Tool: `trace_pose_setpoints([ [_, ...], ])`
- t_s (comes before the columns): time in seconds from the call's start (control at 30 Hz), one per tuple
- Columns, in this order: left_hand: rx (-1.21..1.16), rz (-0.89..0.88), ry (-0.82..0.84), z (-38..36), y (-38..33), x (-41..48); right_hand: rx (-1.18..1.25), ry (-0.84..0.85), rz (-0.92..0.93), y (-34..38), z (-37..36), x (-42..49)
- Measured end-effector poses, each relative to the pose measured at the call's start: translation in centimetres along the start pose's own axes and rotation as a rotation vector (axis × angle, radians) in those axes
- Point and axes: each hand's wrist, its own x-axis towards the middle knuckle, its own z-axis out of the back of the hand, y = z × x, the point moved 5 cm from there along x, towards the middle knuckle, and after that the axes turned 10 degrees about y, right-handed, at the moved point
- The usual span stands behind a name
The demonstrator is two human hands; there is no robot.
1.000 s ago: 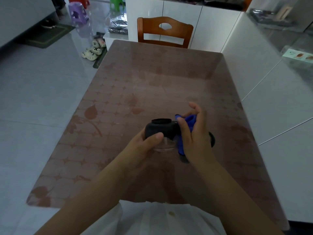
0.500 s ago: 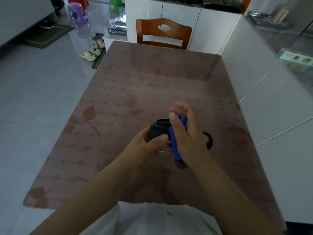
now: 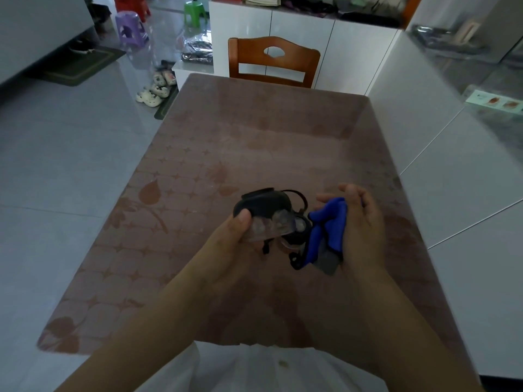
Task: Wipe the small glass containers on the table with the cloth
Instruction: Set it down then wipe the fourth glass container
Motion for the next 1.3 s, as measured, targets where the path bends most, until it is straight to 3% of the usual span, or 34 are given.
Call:
trace_pose_setpoints([
  [0.13,-0.057,-0.031,-0.017,0.3,-0.3,0.1,0.119,-0.034,-0.014,0.4,-0.1,-0.3],
  [0.33,-0.032,0.036,-0.026,-0.3,0.7,0.1,-0.007,0.222,0.027,1.3,-4.9,-1.5],
  [0.47,-0.088,0.026,-0.006,-0.6,0.4,0.0,0.032,0.21,0.078,1.3,-5.0,-1.5],
  [0.6,-0.153,0.012,0.018,-0.9,0.3,-0.2,-0.202,0.179,0.322,2.1,-4.0,-2.0],
  [0.8,-0.157,0.001,0.036,-1.5,0.5,-0.2,-0.394,0.131,0.351,1.1,-1.3,-1.8],
  [0.93,-0.147,-0.019,0.051,-1.1,-0.2,-0.1,-0.017,-0.126,0.09,-0.3,1.2,-0.8],
  [1.0,-0.15,0.006,0.086,-1.1,-0.1,-0.1,0.097,-0.157,-0.075,-0.8,0.9,-0.5],
  [1.13,-0.098,0.049,0.215,-1.8,0.8,0.3,0.445,0.247,-0.238,-1.6,-3.1,-0.9],
  [1.2,-0.061,0.071,0.118,-0.6,1.1,0.4,0.61,0.368,-0.251,-1.8,-4.2,-1.4],
  [1.3,0.269,0.085,-0.063,1.0,0.6,0.4,0.626,0.356,-0.239,-2.2,-3.8,-1.5],
])
